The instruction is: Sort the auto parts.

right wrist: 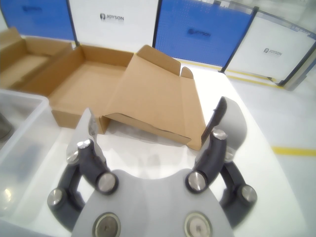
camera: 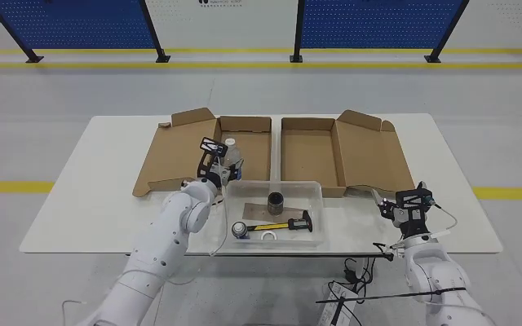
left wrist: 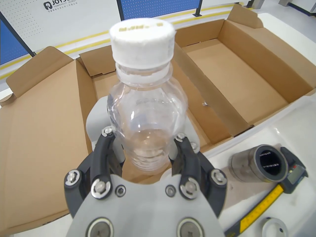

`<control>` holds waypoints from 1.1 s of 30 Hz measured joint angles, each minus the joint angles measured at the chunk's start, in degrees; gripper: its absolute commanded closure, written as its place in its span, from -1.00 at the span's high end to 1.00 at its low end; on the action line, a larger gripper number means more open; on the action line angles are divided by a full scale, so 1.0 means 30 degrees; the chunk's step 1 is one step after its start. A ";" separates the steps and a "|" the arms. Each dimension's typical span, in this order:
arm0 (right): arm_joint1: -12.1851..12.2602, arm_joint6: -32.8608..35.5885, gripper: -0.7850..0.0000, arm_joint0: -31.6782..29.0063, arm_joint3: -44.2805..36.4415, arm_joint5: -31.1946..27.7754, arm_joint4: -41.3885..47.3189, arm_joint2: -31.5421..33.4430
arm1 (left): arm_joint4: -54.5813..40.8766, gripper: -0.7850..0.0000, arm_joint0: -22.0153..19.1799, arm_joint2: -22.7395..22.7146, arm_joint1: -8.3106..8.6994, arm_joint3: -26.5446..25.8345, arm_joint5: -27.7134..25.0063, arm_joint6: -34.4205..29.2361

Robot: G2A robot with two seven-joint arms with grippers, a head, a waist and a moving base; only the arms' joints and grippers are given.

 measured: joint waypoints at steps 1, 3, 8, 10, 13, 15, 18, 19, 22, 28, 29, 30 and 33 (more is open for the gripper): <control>0.0000 0.0000 1.00 0.0000 0.0000 0.0000 0.0000 0.0000 | -0.0056 -0.82 0.0020 -0.0010 -0.0014 0.0034 0.0003 -0.0009; 0.0000 0.0000 1.00 0.0000 0.0000 0.0000 0.0000 0.0000 | -0.0181 -0.65 0.0049 -0.0057 -0.0037 0.0104 0.0017 -0.0023; 0.0000 0.0000 1.00 0.0000 0.0000 0.0000 0.0000 0.0000 | -0.0255 -0.14 0.0106 -0.0148 -0.0077 0.0195 0.0014 -0.0042; 0.0000 0.0000 1.00 0.0000 0.0000 0.0000 0.0000 0.0000 | -0.0283 -0.13 0.0118 -0.0185 -0.0094 0.0192 -0.0001 -0.0077; 0.0000 0.0000 1.00 0.0000 0.0000 0.0000 0.0000 0.0000 | -0.0246 0.15 0.0141 -0.0240 -0.0110 0.0170 -0.0011 -0.0104; 0.0000 0.0000 1.00 0.0000 0.0000 0.0000 0.0000 0.0000 | -0.0180 0.33 0.0176 -0.0286 -0.0116 0.0116 0.0009 -0.0137; 0.0000 0.0000 1.00 0.0000 0.0000 0.0000 0.0000 0.0000 | -0.0110 0.79 0.0244 -0.0364 -0.0122 0.0030 0.0031 -0.0168; 0.0000 0.0000 1.00 0.0000 0.0000 0.0000 0.0000 0.0000 | -0.0059 0.79 0.0264 -0.0387 -0.0121 0.0001 0.0020 -0.0173; 0.0000 0.0000 1.00 0.0000 0.0000 0.0000 0.0000 0.0000 | 0.0209 1.00 0.0340 -0.0457 -0.0102 -0.0141 -0.0069 -0.0233; 0.0000 0.0000 1.00 0.0000 0.0000 0.0000 0.0000 0.0000 | 0.0445 1.00 0.0487 -0.0588 -0.0083 -0.0371 -0.0340 -0.0459; 0.0000 0.0000 1.00 0.0000 0.0000 0.0000 0.0000 0.0000 | 0.0480 1.00 0.0531 -0.0603 -0.0080 -0.0455 -0.0420 -0.0507; 0.0000 0.0000 1.00 0.0000 0.0000 0.0000 0.0000 0.0000 | 0.0480 1.00 0.0563 -0.0622 -0.0078 -0.0549 -0.0476 -0.0553; 0.0000 0.0000 1.00 0.0000 0.0000 0.0000 0.0000 0.0000 | 0.0648 1.00 0.0670 -0.0753 -0.0045 -0.1143 -0.0633 -0.0697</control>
